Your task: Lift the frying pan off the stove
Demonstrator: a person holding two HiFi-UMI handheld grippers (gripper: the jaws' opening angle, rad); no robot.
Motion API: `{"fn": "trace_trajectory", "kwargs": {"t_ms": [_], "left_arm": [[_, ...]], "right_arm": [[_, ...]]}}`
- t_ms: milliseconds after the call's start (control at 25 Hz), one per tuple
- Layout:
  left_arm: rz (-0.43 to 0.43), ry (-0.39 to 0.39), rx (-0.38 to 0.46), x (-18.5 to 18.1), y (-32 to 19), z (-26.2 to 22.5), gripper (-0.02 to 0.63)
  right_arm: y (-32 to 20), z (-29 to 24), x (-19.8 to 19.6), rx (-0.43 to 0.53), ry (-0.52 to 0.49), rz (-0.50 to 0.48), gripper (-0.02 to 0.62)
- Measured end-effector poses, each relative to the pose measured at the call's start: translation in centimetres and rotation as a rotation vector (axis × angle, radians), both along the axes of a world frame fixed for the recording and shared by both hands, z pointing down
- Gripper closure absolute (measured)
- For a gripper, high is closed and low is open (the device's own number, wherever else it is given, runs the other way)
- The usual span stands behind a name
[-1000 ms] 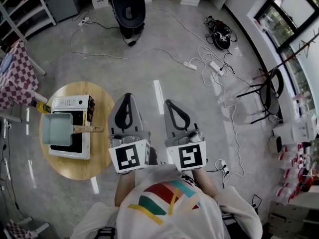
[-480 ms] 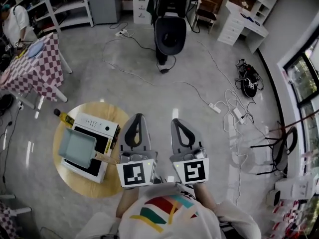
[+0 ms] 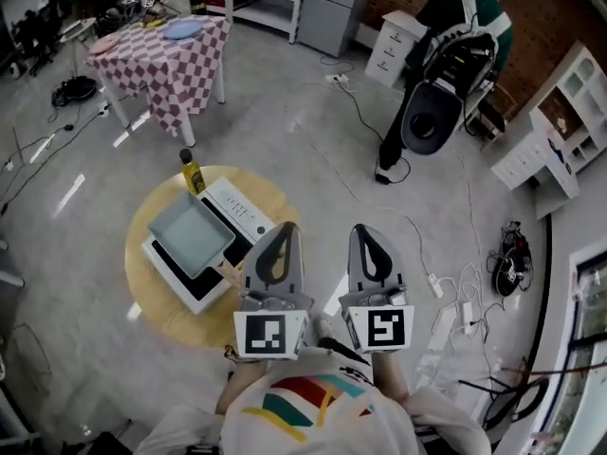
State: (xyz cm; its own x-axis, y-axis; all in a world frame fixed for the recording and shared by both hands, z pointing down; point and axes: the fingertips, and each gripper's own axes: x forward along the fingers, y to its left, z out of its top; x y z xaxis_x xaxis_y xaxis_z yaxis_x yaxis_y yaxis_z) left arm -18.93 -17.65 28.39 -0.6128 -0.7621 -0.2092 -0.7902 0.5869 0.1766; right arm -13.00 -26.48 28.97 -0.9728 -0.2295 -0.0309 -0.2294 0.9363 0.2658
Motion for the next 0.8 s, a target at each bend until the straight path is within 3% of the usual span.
{"fn": "trace_trajectory", "kwargs": {"t_ms": [200,360,520,800], "left_arm": [[-0.221,0.051,-0.055,-2.7,4.9,2.4,0.595],[-0.442,0.023,-0.085,-4.4,8.7,2.7,0.595],[-0.667,-0.008,-0.079,-3.4,12.2,-0.4,0.595],[-0.928,0.016,-0.096,-0.9,15.9,-1.9,0.595]], "right_arm": [[3.2,1.3,-3.9,-0.015,0.0,-0.22,0.597],[5.7,1.5,-7.3,-0.05,-0.021,-0.416,0.597],[8.8,-1.2,-8.2,-0.045,-0.054,-0.634,0.597],[12.5,-1.8,-8.8,-0.012,-0.066,-0.88,0.597]]}}
